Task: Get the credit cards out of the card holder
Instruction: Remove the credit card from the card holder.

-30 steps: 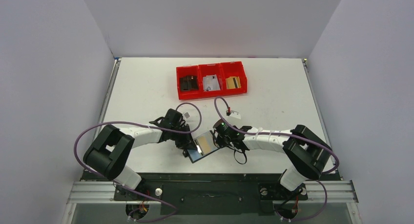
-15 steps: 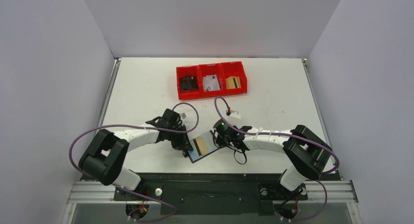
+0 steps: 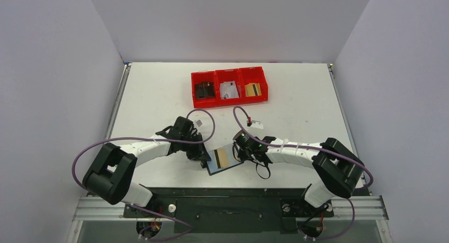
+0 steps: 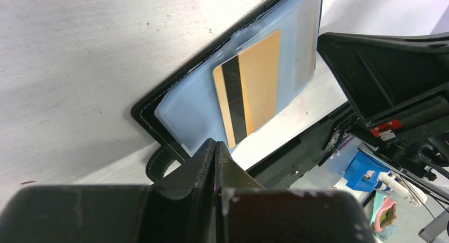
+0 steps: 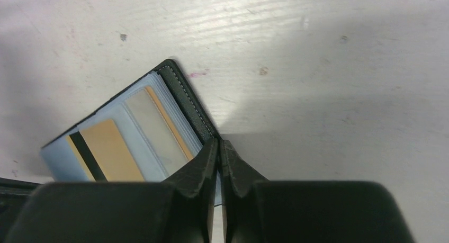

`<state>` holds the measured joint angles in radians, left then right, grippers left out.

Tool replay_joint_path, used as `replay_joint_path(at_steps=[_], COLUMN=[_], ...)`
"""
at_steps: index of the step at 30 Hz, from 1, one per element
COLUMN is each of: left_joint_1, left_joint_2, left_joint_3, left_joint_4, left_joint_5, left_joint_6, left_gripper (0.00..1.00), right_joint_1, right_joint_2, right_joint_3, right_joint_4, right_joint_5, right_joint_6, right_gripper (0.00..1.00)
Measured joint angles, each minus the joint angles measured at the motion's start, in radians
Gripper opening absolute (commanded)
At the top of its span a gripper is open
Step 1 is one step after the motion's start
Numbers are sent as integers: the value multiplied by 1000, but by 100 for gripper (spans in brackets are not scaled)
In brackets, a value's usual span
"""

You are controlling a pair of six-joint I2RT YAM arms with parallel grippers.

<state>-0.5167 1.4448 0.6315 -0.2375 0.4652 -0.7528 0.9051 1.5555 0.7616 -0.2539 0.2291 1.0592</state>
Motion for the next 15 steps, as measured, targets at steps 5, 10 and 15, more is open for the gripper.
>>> replay_joint_path(at_steps=[5,10,15], left_joint_1=[0,0,0], left_joint_2=[0,6,27], left_joint_3=[-1,-6,-8], left_joint_4=[29,58,88], left_joint_5=[17,24,37], left_joint_6=[-4,-9,-17], left_gripper=[3,5,8], right_joint_1=[26,67,103], right_joint_2=[-61,-98,-81], right_joint_3=[16,78,131], right_joint_4=[-126,-166,-168], right_joint_5=[40,64,65], right_joint_6=[-51,-96,-143], right_gripper=[36,35,31])
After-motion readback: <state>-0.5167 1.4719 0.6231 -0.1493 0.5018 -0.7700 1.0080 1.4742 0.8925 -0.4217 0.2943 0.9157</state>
